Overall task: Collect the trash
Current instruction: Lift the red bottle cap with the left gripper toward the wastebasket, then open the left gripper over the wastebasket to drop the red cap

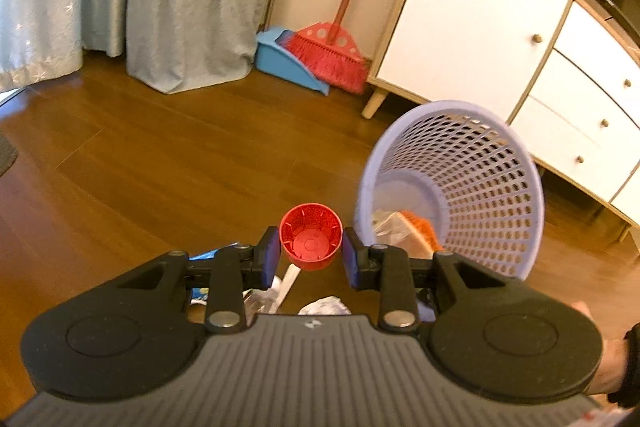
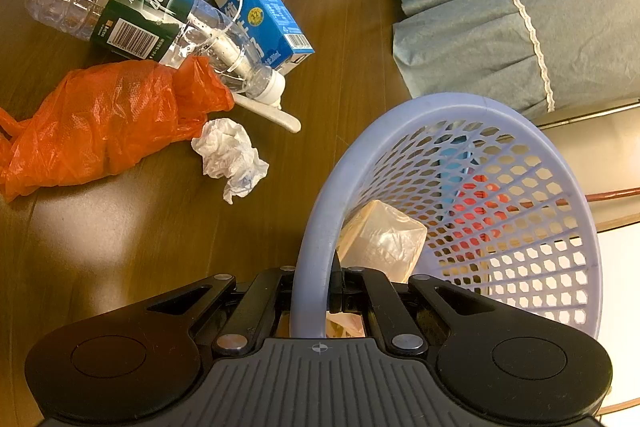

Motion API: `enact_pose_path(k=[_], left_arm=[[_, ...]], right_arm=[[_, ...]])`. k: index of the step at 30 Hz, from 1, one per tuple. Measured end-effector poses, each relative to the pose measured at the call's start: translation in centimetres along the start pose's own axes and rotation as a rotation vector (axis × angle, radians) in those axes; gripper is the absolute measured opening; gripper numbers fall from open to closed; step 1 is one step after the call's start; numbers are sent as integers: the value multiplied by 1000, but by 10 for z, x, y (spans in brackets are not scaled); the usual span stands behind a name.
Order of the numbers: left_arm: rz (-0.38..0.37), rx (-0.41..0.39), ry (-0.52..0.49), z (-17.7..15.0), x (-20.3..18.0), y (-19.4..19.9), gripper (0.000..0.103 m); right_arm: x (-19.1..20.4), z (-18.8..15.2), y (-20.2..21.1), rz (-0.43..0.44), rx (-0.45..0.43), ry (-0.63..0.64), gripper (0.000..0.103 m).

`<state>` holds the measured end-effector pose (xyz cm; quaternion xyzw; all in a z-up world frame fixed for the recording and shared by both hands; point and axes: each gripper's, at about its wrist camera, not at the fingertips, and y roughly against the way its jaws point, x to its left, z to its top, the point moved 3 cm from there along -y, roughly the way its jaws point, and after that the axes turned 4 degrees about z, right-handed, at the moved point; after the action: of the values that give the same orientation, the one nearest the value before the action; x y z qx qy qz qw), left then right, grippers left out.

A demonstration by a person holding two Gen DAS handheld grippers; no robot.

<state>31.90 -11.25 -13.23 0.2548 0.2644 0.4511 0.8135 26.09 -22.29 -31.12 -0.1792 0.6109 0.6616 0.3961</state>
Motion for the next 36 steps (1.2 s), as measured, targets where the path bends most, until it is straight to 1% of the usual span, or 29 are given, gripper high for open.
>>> enact_pose_path(k=[7,17,23,36], left_arm=[[-49,-14,-16,9,-21,2,28],[-113,-24,-57,17,-56,-5,28],[-143,-11,-93,16,-80,-17,28],[-170,38,-70,18,-102,-44,28]], right_arm=[[0,0,0,0,-1,0,0],[-2,1,0,1,-3,-2,0],[-2,2,0,2,-4,-5,0],[-3,1,2,2,-9,-11,0]])
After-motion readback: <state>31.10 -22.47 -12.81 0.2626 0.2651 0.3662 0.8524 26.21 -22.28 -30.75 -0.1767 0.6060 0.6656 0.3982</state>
